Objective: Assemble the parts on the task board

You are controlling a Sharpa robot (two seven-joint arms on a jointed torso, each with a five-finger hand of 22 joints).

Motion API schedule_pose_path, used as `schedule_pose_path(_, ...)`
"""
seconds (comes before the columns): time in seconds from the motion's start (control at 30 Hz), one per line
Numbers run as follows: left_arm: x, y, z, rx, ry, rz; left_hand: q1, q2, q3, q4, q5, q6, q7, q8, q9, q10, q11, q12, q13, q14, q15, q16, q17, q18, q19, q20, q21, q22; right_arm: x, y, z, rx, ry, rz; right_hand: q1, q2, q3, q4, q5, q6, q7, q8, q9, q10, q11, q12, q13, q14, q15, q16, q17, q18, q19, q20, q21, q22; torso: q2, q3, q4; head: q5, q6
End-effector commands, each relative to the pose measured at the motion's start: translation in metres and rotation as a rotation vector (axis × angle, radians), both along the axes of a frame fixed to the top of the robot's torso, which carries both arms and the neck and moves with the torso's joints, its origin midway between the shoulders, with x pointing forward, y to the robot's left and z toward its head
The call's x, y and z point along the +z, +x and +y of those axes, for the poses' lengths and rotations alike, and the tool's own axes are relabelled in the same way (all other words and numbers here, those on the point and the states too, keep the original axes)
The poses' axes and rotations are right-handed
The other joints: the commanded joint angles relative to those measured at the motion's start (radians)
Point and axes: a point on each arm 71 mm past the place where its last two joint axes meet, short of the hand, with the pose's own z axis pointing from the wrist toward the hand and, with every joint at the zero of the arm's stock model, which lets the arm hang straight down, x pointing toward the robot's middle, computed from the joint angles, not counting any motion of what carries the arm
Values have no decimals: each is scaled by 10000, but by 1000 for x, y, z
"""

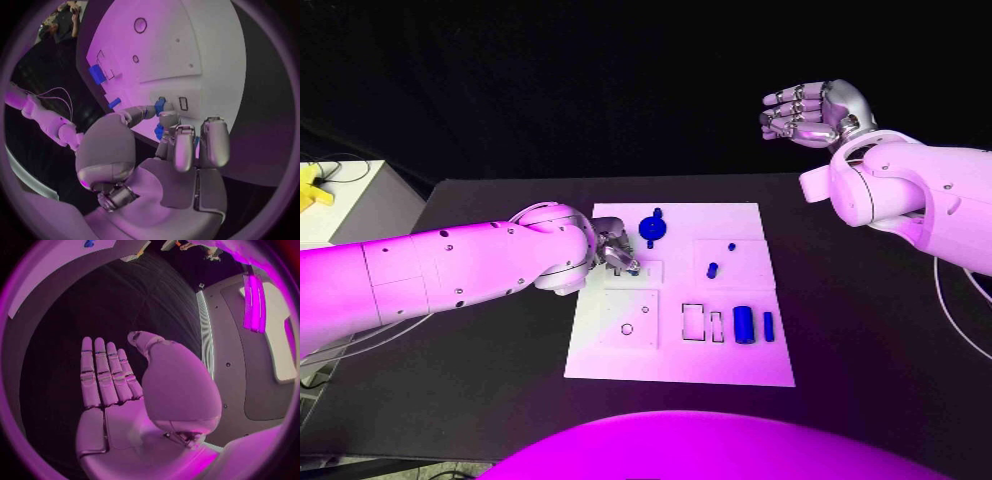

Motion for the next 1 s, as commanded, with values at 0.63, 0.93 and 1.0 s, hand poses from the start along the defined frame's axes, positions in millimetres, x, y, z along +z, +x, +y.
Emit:
schedule_pose_path(0.63,-3,-3,-3,-254,153,222,19,108,1975,-1989,20,379,-299,18,20,-8,-22,-6,1,905,-70,22,2123,-115,79,-31,63,17,0,0,0,181,20,103,-117,9,-15,-99,17,85,439,-83,-15,94,38,-101,-4,-68,77,-89,-76,48,-100,75,-39,-103,-3,-4,10,-22,2)
schedule_pose_path(0.93,-2,-3,-3,-125,9,-2,25,113,1983,-1994,18,380,-301,14,23,15,-25,28,50,924,-72,62,2186,-121,95,-32,75,45,-1,1,1,202,12,146,-122,15,-14,-114,17,92,440,-90,-17,102,40,-118,-4,-82,83,-108,-99,48,-121,82,-40,-137,-9,-2,4,-16,2)
schedule_pose_path(1.0,-2,-3,-4,-103,-20,-41,25,113,1983,-1994,18,380,-301,14,23,15,-25,28,50,924,-72,62,2186,-121,95,-32,75,45,-1,1,1,206,11,153,-123,16,-14,-119,17,95,441,-92,-18,106,40,-122,-3,-86,85,-114,-105,48,-127,84,-41,-146,-7,-3,2,-16,2)
